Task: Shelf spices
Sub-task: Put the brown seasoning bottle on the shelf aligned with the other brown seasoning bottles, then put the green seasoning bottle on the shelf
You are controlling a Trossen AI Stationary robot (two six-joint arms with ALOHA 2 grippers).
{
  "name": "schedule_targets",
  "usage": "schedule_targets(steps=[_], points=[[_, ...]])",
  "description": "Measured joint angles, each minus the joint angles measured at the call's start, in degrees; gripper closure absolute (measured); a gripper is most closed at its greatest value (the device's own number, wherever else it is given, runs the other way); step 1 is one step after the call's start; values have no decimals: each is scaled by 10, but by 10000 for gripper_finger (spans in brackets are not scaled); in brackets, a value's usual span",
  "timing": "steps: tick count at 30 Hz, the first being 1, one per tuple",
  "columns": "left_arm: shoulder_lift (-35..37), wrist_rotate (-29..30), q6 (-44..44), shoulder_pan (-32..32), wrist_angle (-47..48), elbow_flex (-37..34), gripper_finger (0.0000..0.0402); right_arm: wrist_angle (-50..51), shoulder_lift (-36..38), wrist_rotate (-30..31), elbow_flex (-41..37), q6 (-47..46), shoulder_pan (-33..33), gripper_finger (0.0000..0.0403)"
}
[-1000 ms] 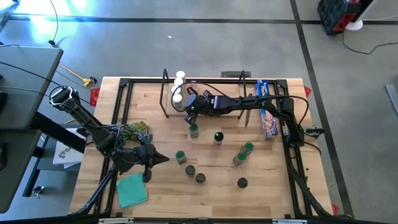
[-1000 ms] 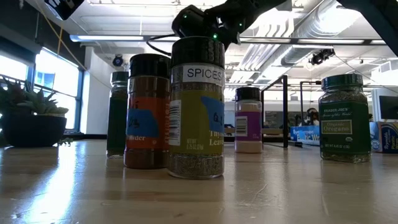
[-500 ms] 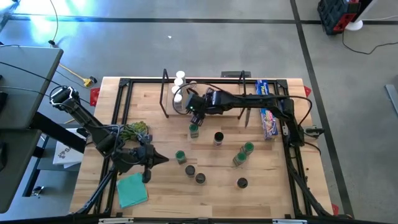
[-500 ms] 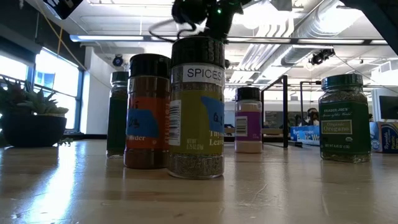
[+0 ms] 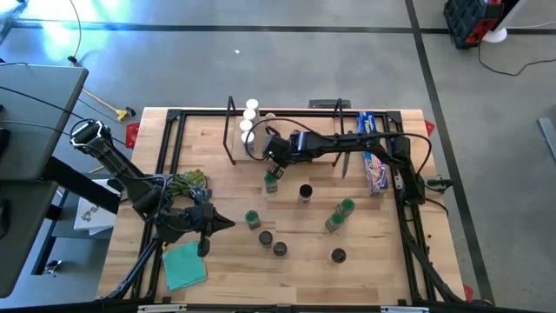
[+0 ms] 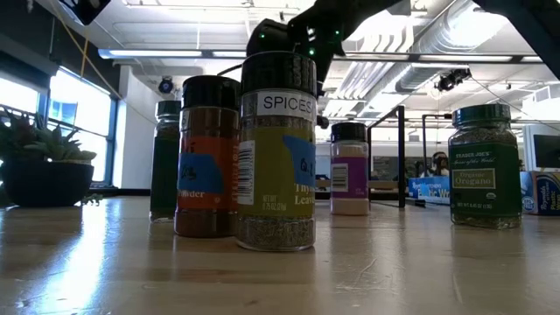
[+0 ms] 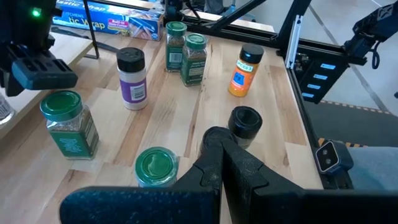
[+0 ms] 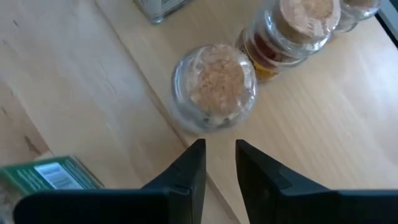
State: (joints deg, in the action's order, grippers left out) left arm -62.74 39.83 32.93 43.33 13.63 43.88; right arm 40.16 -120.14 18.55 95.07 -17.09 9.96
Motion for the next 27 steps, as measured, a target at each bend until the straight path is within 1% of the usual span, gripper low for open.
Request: schedule_targets(steps=[6, 19, 23, 27], points=[[0, 1, 0, 0, 0, 0, 401, -16, 0, -3, -1, -22, 6, 325], [0, 1, 0, 0, 0, 0, 401, -26, 2, 9, 1, -22, 7, 325], [0, 1, 0, 0, 0, 0, 401, -14, 17, 20, 1, -22, 4, 325], [0, 0, 8, 0, 1, 0, 401, 17, 50, 42, 1, -18, -8, 325]])
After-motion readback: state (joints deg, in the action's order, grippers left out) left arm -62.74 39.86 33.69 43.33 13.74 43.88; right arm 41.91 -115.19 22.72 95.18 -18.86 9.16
